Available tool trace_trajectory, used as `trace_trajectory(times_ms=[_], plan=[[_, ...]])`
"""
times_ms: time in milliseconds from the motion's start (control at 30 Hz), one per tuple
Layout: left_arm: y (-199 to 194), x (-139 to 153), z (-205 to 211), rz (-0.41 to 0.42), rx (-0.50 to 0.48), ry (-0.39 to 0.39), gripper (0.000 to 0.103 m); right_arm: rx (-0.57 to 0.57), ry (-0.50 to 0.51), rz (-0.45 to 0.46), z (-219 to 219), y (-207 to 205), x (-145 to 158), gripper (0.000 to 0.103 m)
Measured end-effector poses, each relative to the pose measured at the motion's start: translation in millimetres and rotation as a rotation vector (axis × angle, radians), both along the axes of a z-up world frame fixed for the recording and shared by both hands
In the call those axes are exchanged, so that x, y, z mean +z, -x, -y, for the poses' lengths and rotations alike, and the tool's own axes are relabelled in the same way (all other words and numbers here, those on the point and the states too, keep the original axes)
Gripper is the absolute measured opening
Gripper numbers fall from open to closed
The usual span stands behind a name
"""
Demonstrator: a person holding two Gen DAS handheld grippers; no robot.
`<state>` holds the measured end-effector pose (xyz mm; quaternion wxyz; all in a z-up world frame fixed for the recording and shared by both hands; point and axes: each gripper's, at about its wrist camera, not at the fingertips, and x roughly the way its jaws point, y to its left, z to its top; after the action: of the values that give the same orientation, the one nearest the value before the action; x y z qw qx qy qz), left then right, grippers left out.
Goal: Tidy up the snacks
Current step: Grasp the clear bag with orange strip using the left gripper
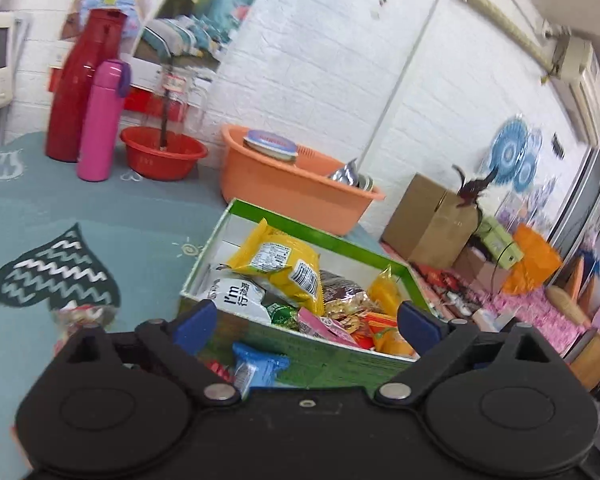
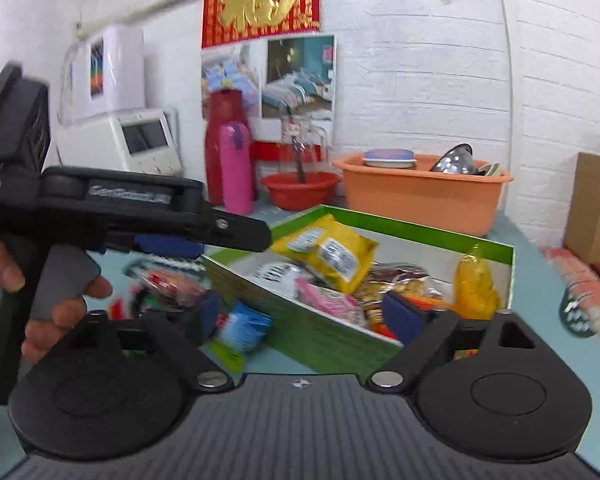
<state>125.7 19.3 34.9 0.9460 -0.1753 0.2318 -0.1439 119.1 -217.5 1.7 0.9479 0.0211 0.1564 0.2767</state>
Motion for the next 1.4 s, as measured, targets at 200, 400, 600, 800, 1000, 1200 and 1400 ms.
trace_trajectory(times_ms=[200,400,600,800,1000,1200,1400], plan=[[73.1,-5.7,-31.6,0.018,0.057,0.012,0.103,0.062,-0.157,-0.047,3.5,36.6,-7.0,0.103],[103.4,-42.0,-52.5,-0.107,0.104,0.038,0.103,0.185,-0.300,-0.214,-17.6,47.5,-34.9,0.103],[113.2,-54.8,-67.0,-0.139,0.087,0.063,0.103,0.216,-0.239,-0.240,-46.2,56.3,-43.7,0.103],[105.0,-63.9,-67.3,-0.164,0.030,0.068,0.096,0.191,-0.018,-0.234,-79.2,56.8,-44.6,0.103],[93.1,-69.2,-64.6,-0.177,-0.001,0.069,0.091,0.245,0.140,-0.213,-106.2,55.0,-49.2,0.103],[79.2,-78.3,-68.7,-0.208,-0.014,0.085,0.061,0.234,0.182,-0.238,-120.9,46.0,-52.6,0.097],[75.7,-84.4,-69.3,-0.221,-0.011,0.094,0.055,0.230,0.199,-0.217,-131.5,47.2,-56.7,0.103]])
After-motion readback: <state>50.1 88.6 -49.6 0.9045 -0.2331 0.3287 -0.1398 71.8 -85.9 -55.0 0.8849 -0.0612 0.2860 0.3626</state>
